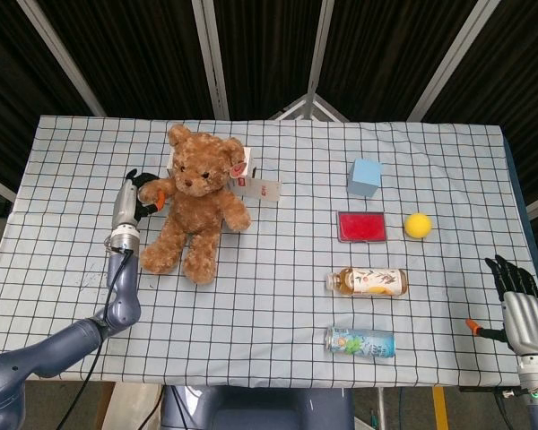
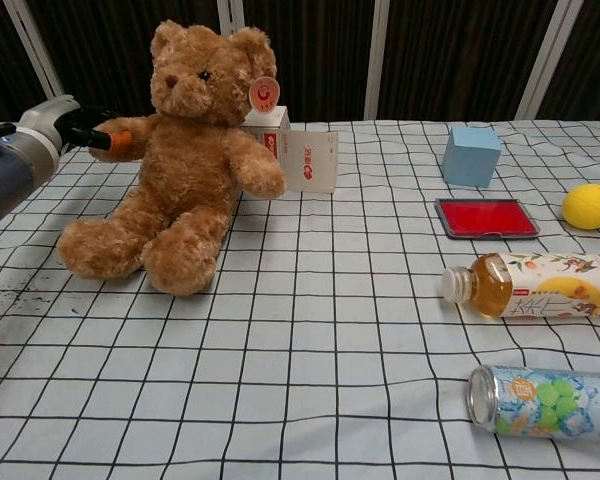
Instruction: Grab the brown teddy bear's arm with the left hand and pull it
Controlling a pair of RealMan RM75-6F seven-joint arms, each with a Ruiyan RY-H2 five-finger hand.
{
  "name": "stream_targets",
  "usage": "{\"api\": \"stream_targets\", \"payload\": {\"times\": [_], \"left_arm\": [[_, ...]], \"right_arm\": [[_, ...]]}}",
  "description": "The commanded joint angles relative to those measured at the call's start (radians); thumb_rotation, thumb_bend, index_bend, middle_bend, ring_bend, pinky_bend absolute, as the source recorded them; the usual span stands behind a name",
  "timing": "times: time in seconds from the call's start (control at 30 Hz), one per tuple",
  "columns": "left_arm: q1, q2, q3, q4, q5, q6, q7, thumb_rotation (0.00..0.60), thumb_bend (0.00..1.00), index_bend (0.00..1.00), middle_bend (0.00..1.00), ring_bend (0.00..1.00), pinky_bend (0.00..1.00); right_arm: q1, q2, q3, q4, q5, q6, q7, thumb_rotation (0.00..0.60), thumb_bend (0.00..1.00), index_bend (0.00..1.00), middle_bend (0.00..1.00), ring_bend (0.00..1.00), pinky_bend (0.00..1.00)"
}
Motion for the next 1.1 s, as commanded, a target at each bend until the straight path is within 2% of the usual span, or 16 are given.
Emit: {"api": "stream_targets", "payload": {"times": [0.03, 0.23, 0.47, 0.87, 1.1], "left_arm": [[0.004, -0.005, 0.010, 0.022, -0.012, -0.023, 0.013, 0.600, 0.65, 0.45, 0.40, 0.00, 0.00], [0.002, -0.015, 0.020, 0.068, -0.030, -0.072, 0.038, 0.600, 0.65, 0.45, 0.40, 0.00, 0.00], [-0.003, -0.019, 0.023, 0.070, -0.031, -0.082, 0.063, 0.600, 0.65, 0.45, 0.39, 0.00, 0.00], [0.001, 0.005, -0.011, -0.020, 0.026, 0.022, 0.041, 0.600, 0.65, 0.45, 0.40, 0.00, 0.00], [0.010, 0.018, -0.023, -0.057, 0.037, 0.048, 0.030, 0.600, 0.65, 0.45, 0.40, 0.00, 0.00]], "right_arm": [[0.000, 0.000, 0.000, -0.001, 0.000, 0.001, -0.001, 0.600, 0.13, 0.05, 0.01, 0.00, 0.00], [0.000, 0.000, 0.000, -0.001, 0.003, 0.000, -0.003, 0.600, 0.13, 0.05, 0.01, 0.00, 0.00], [0.000, 0.000, 0.000, -0.002, 0.004, 0.000, -0.005, 0.600, 0.13, 0.05, 0.02, 0.00, 0.00], [0.000, 0.002, -0.001, -0.005, 0.002, 0.001, -0.005, 0.600, 0.13, 0.05, 0.01, 0.00, 0.00], [0.001, 0.002, -0.002, -0.007, 0.003, -0.004, -0.008, 0.600, 0.13, 0.05, 0.01, 0.00, 0.00]]}}
